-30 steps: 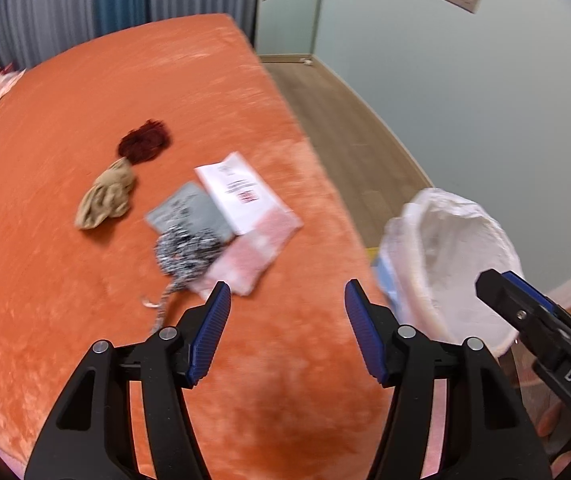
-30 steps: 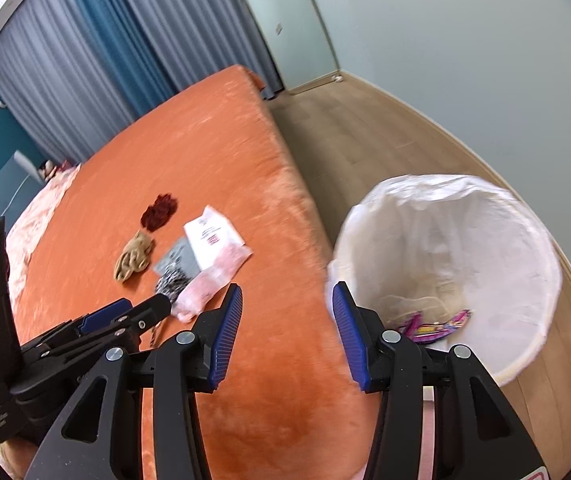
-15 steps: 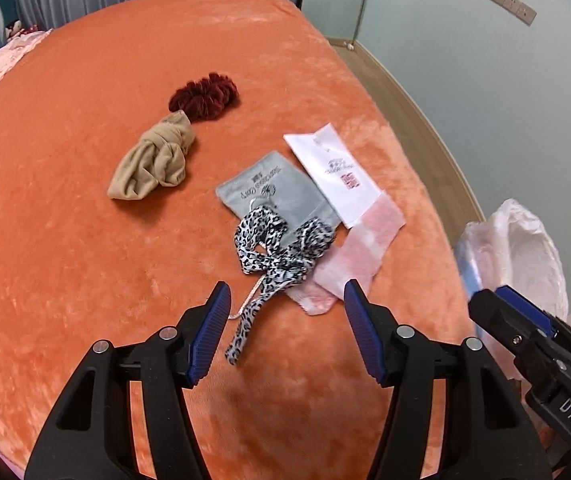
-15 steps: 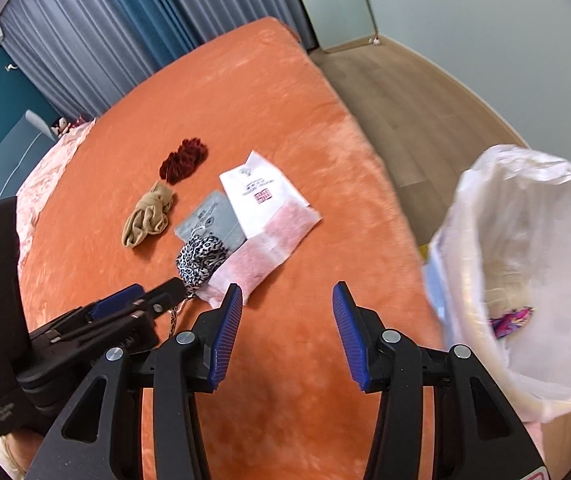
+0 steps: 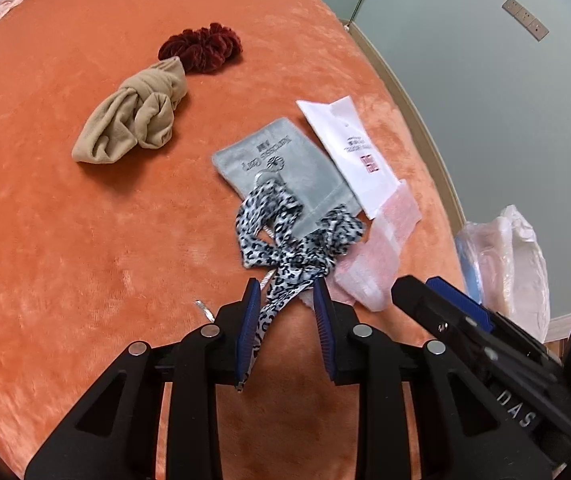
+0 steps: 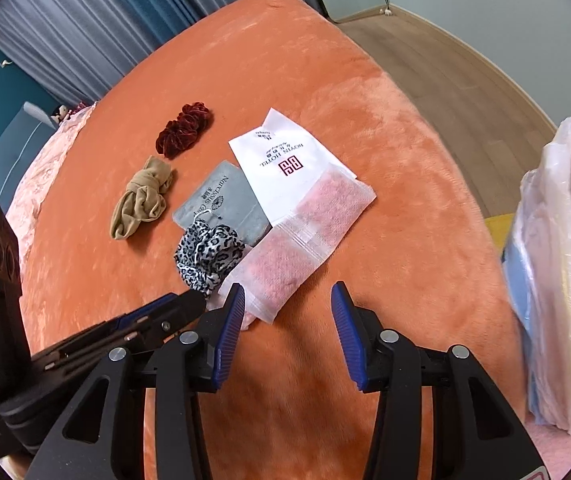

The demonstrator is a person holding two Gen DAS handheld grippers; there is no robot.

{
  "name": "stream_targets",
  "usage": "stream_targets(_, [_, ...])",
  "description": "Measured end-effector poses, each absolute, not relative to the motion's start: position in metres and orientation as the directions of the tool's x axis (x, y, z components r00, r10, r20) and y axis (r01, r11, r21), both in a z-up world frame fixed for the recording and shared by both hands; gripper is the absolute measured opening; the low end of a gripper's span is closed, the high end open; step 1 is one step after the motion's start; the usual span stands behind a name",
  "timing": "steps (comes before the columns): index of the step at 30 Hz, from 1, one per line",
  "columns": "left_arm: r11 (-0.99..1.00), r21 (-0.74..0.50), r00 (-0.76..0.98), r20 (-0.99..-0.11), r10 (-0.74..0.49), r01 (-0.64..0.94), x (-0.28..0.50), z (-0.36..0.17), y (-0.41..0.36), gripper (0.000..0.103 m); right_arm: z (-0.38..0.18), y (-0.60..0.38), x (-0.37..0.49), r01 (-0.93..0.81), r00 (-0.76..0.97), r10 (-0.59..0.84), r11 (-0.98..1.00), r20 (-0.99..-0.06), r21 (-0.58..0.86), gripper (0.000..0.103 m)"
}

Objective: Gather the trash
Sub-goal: 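Grasp the leopard-print scrunchie with the left tool while the right tool grasps the pink mesh bag, then carry scrunchie and pink bag over the trash bin and open both tools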

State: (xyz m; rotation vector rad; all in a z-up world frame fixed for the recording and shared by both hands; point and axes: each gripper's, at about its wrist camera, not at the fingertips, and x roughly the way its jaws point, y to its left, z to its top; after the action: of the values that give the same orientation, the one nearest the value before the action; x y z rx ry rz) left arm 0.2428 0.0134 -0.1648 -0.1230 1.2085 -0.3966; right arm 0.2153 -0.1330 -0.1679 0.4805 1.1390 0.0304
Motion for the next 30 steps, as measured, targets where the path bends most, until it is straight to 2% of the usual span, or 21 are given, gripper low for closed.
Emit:
stream_targets(3, [0.928,-0.283,0.292,-0.891,-0.348,0.244,0.244,-0.170,0.012,0.021,-0.175,-0.128,0.220,0.212,0.418,0.275,0.897,-0.866,0.387,0.040])
stream_targets(4, [0.926,-0.286,0.290,-0.890,-0.352,0.247,0.244,-0.171,0.012,0.010,-0.178,-0.126,0.222,0.210,0.413,0.279,0.897,-0.867,0.389,0.036])
stream_targets(5, [0.924,-0.292,0.285,-0.889,-0.358,0.247,0.245,-0.171,0.012,0.006,-0.181,-0.125,0.222,0.208,0.408,0.286,0.896,-0.867,0.393,0.034])
stream_targets(8, [0.926,-0.292,0.294,-0.887,-0.356,0.240,0.246,-0.170,0.016,0.001,-0.190,-0.121,0.226,0.210,0.394,0.318,0.882,-0.862,0.421,0.017])
stream_targets(12, [0.933,-0.275,0.324,-0.883,-0.341,0.233,0.245,-0.160,0.024,0.001,-0.182,-0.119,0.226,0.193,0.416,0.316,0.886,-0.853,0.422,0.008])
stream_targets(20, [0.926,-0.285,0.405,-0.838,-0.366,0.246,0.234,-0.110,0.028,0.001,-0.126,-0.131,0.211,0.152,0.529,0.273,0.901,-0.803,0.406,0.007])
stream_targets(30, [0.883,-0.290,0.488,-0.748,-0.450,0.370,0.202,-0.028,-0.014,0.001,-0.043,-0.172,0.174,0.147,0.681,0.204,0.903,-0.703,0.404,0.007])
